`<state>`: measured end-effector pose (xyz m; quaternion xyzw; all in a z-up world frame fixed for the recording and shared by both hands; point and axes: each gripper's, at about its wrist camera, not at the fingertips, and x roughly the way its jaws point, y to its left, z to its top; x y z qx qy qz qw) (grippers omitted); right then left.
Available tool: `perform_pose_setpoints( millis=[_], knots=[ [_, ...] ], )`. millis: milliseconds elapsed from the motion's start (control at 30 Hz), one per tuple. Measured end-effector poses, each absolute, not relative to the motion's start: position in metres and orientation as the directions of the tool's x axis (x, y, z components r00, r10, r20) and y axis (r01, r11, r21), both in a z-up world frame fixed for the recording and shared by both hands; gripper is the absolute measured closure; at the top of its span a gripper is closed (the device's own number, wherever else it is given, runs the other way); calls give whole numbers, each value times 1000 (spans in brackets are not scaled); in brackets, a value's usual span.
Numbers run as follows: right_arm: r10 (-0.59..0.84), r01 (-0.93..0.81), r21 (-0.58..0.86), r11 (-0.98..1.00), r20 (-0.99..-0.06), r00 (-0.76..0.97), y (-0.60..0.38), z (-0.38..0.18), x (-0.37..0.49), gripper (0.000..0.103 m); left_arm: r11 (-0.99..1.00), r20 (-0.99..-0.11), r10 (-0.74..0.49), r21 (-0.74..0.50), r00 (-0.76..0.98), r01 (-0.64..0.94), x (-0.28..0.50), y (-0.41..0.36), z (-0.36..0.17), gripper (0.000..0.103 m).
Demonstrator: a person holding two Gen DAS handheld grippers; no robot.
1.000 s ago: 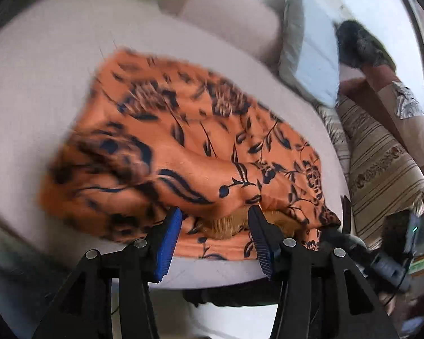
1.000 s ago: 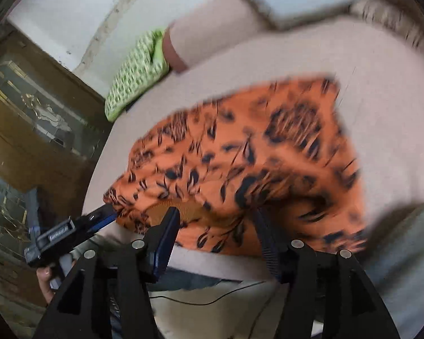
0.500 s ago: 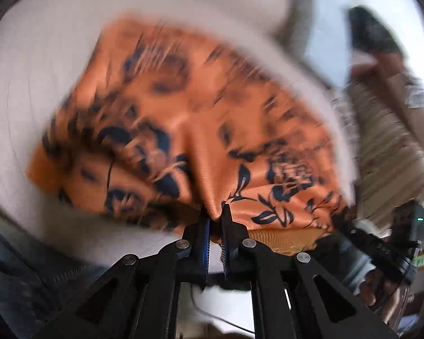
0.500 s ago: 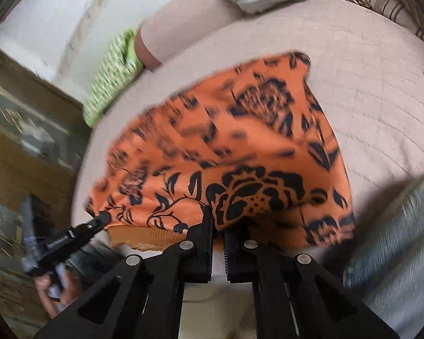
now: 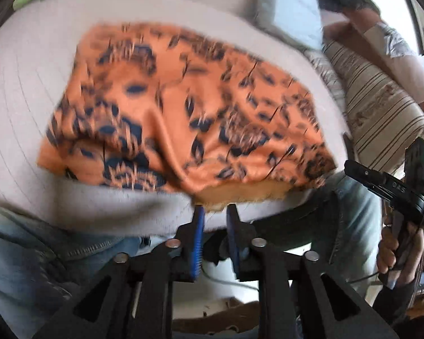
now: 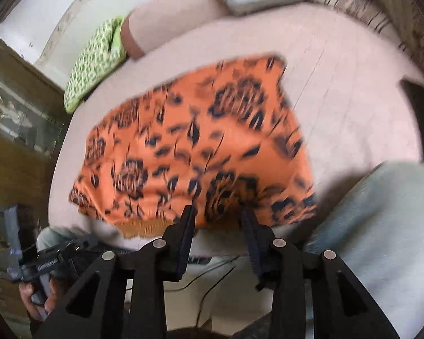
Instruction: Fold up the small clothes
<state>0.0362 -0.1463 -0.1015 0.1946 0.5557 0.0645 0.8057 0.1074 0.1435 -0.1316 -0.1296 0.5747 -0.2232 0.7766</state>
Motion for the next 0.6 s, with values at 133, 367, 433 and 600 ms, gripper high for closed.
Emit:
perform_pose_setpoints(
  millis=[133,367,433,600],
  knots=[
    [299,95,374,922,-848,438,-145,-85,65,66,883,-822,-469,-437,321,171,134,156,-117,76],
    [237,138,277,951,-938,252,-137,-175,89,74,956,-923,-285,-295,259,-1,170,178,-187,83],
    [253,143,301,943,-927,278,-141,-176,85,74,942,-903,-317,-334,289,-9,167,185,-175,83],
    [283,68,332,941,-882,377,-133,-135,77,68,877,-781,-360,-469,510,-100,147,230,-138,77]
  ],
)
